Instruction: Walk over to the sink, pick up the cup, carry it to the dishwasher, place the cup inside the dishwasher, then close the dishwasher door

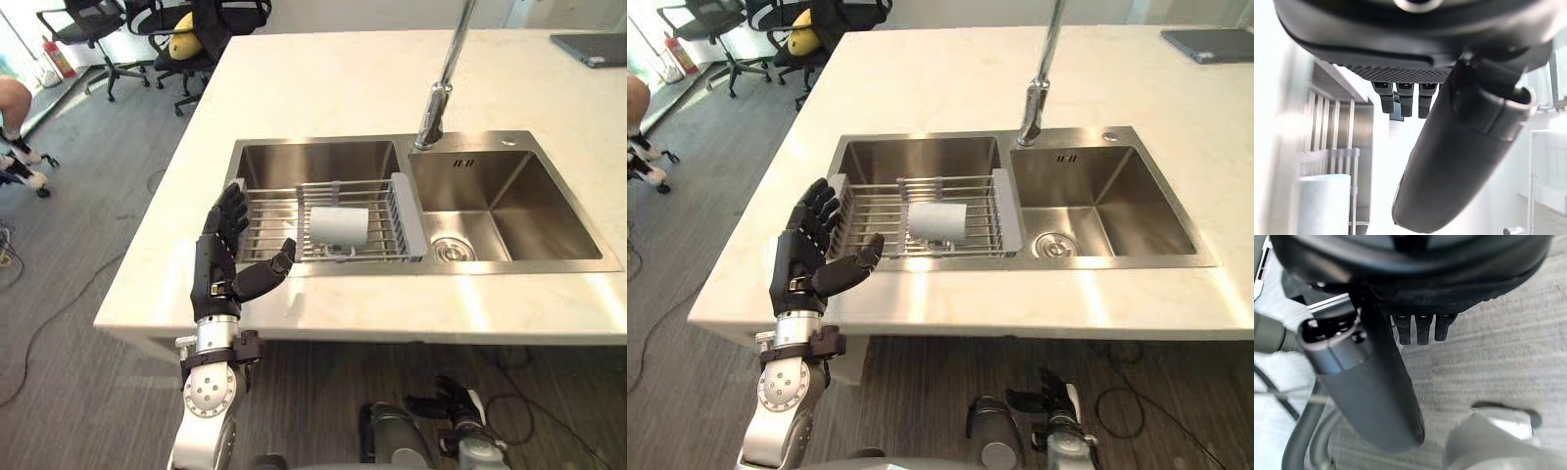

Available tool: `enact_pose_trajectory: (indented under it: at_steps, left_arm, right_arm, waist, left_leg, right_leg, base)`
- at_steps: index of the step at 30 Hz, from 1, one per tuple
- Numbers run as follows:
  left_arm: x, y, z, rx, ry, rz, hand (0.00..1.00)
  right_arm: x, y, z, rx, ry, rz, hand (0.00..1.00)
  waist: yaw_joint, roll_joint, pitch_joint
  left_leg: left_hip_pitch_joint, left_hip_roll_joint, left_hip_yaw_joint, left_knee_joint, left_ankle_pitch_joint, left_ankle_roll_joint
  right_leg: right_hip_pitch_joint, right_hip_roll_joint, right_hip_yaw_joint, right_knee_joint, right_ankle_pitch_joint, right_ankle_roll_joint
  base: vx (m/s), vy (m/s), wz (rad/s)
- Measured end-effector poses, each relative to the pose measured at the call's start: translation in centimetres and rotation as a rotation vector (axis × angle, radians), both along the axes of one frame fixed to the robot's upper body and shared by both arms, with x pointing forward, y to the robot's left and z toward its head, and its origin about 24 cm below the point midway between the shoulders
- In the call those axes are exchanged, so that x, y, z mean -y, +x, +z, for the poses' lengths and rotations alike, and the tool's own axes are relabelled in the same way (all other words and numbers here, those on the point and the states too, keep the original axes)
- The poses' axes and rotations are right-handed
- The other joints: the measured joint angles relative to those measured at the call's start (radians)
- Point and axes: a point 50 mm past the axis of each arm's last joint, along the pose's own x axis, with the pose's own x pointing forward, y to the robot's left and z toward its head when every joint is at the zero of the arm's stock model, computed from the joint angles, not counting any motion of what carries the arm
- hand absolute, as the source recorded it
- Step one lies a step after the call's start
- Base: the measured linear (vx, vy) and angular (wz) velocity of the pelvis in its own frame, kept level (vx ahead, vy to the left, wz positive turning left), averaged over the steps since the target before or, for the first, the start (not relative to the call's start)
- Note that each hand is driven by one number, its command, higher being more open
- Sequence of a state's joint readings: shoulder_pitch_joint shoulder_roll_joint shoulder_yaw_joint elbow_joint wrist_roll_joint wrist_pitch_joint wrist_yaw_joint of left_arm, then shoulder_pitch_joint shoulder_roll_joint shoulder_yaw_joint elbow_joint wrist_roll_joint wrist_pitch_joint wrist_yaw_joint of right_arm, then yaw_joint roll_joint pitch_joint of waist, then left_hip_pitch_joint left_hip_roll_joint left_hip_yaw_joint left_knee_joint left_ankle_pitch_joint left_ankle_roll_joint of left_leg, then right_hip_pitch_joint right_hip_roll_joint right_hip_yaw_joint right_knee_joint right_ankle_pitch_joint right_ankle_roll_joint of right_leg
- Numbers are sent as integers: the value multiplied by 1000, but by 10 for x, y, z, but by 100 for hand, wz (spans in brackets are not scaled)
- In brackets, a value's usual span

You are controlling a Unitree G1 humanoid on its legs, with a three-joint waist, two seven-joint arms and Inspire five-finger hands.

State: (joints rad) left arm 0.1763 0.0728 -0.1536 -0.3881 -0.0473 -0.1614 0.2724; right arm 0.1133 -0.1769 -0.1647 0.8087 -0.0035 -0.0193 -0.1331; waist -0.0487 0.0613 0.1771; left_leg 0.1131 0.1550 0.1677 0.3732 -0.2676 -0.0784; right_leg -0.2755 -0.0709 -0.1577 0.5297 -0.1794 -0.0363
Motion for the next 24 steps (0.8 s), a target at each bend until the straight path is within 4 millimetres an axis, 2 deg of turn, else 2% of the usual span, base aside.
enact_pose_trajectory:
  at_steps: [1, 2, 3, 4, 5, 6, 8, 9, 10, 11, 14, 17, 20, 24]
  left_arm:
    - [2, 2, 3, 14, 5, -11, 90]
    - [3, 2, 3, 15, 7, -15, 90]
    - [3, 1, 2, 12, 7, -14, 90]
    - [2, 0, 1, 6, 6, -10, 90]
    - [1, 0, 1, 5, 7, -6, 90]
    - [-1, -1, 2, 12, 9, 1, 90]
    - [-4, -1, 4, 22, 15, 15, 90]
    - [-6, 0, 4, 18, 36, 24, 90]
    - [-8, 0, 4, 19, 52, 30, 90]
    - [-12, 0, 3, 14, 90, 44, 90]
    - [-18, 3, -5, -22, 188, 43, 90]
    - [-18, 5, -12, -60, 324, -29, 90]
    - [-12, 7, -11, -51, 481, -131, 90]
    - [-13, 12, -10, -49, 550, -166, 90]
  right_arm:
    - [0, -4, -1, -8, 2, -9, 90]
    - [-1, -5, -2, -8, 5, -10, 90]
    - [-3, -11, -2, -10, 9, -13, 90]
    - [-4, -14, -2, -3, 12, -24, 90]
    - [-4, -14, -1, -1, 10, -26, 90]
    - [-4, -12, -1, 4, 10, -25, 90]
    - [-6, -10, -1, 8, 14, -17, 90]
    - [-6, -9, -1, 11, 16, -15, 90]
    - [-6, -9, -1, 9, 17, -16, 90]
    - [-8, -8, -3, 3, 29, -18, 90]
    - [-6, -8, -4, -4, 32, -31, 90]
    - [-7, -11, -6, -19, 40, -24, 90]
    - [-7, -9, -5, -16, 42, -11, 90]
    - [-7, -7, -5, -13, 44, -3, 90]
  waist:
    - [-1, 2, 15]
    - [2, 2, 16]
    - [10, 1, 17]
    - [14, -1, 16]
    - [17, 2, 14]
    - [24, 6, 12]
    - [40, 5, 12]
    - [49, 9, 10]
    - [51, 15, 7]
    - [57, 6, 6]
    - [56, 0, 8]
    - [52, 0, 6]
    - [44, -5, -3]
    - [32, -6, -17]
  left_leg:
    - [-28, 28, -19, 114, 20, -14]
    - [-54, 44, -26, 197, 41, -14]
    - [-106, 78, -28, 339, 43, -10]
    - [-152, 93, -21, 415, 31, 0]
    - [-170, 94, -18, 425, 22, 13]
    - [-207, 89, -17, 406, 5, 38]
    - [-244, 63, -23, 295, 0, 52]
    - [-241, 30, -39, 150, 54, 55]
    - [-236, 18, -51, 98, 62, 40]
    - [-198, -4, -68, 30, 73, 13]
    - [-168, -44, -59, -71, 110, 22]
    - [-115, -60, -38, -136, 129, 28]
    - [-99, -70, -32, -196, 157, 27]
    - [-78, -71, -25, -263, 190, 25]
  right_leg:
    - [64, 15, -18, -43, -3, -5]
    - [92, 23, -24, -67, -4, -7]
    - [143, 33, -34, -99, -7, -14]
    - [178, 40, -41, -124, -12, -22]
    - [192, 43, -41, -134, -22, -38]
    - [204, 47, -39, -146, -23, -38]
    - [205, 47, -26, -151, -25, -35]
    - [205, 46, -17, -148, -27, -22]
    - [201, 47, -12, -142, -28, -11]
    - [191, 35, 5, -137, -20, 15]
    - [195, 15, 22, -187, 8, 41]
    - [225, 8, 37, -221, 17, 48]
    - [224, 9, 40, -251, 31, 49]
    - [224, 17, 49, -281, 53, 47]
  base:
    - [219, -203, 26]
    - [144, -159, 21]
    - [98, -113, 13]
    - [82, -87, 9]
    - [84, -40, 3]
    - [52, 4, -3]
    - [76, 58, -13]
    - [97, 101, -16]
    - [124, 138, -21]
    - [124, 122, -12]
    - [98, 104, -6]
    - [57, 66, -11]
    - [10, 19, -5]
    - [3, -14, -8]
